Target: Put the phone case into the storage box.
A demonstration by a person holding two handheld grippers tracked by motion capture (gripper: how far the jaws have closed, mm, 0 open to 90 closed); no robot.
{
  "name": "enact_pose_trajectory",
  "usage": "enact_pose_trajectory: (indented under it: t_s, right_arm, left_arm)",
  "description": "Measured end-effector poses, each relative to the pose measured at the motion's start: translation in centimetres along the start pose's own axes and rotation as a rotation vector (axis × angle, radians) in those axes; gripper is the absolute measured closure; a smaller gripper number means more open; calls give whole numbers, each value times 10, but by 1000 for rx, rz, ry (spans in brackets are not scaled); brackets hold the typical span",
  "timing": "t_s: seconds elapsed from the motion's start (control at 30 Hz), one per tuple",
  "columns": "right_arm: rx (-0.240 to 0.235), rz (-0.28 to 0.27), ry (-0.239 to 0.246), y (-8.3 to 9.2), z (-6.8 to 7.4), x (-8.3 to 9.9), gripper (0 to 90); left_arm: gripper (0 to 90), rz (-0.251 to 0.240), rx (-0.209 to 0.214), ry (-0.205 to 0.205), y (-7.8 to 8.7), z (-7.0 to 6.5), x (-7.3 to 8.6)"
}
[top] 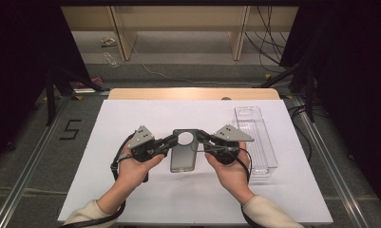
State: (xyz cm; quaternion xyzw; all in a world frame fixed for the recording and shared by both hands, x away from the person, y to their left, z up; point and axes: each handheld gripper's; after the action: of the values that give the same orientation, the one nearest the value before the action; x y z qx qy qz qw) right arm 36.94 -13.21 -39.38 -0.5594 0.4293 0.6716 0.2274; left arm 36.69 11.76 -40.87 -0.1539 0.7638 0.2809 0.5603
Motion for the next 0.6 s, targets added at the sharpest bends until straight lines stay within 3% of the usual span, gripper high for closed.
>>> enact_pose_trajectory:
  t_s: [0.4, 0.6]
  right_arm:
    - [26, 10, 2, 5, 3, -6, 856]
    - [54, 15, -5, 6, 0, -6, 856]
  left_arm:
    - [787, 25, 20, 8, -2, 0, 1]
    - [683, 26, 33, -2, 0, 0, -2]
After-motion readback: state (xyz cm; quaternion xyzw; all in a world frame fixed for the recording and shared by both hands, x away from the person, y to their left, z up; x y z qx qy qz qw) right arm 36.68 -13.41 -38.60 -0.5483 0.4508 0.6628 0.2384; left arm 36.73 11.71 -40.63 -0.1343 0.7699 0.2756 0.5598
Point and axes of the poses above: each handheld gripper's, and its own axes: y roughly backward along the jaws, x roughly out of its underside, z roughly to its left, and after that the axes turned 7 degrees about x, right-handed
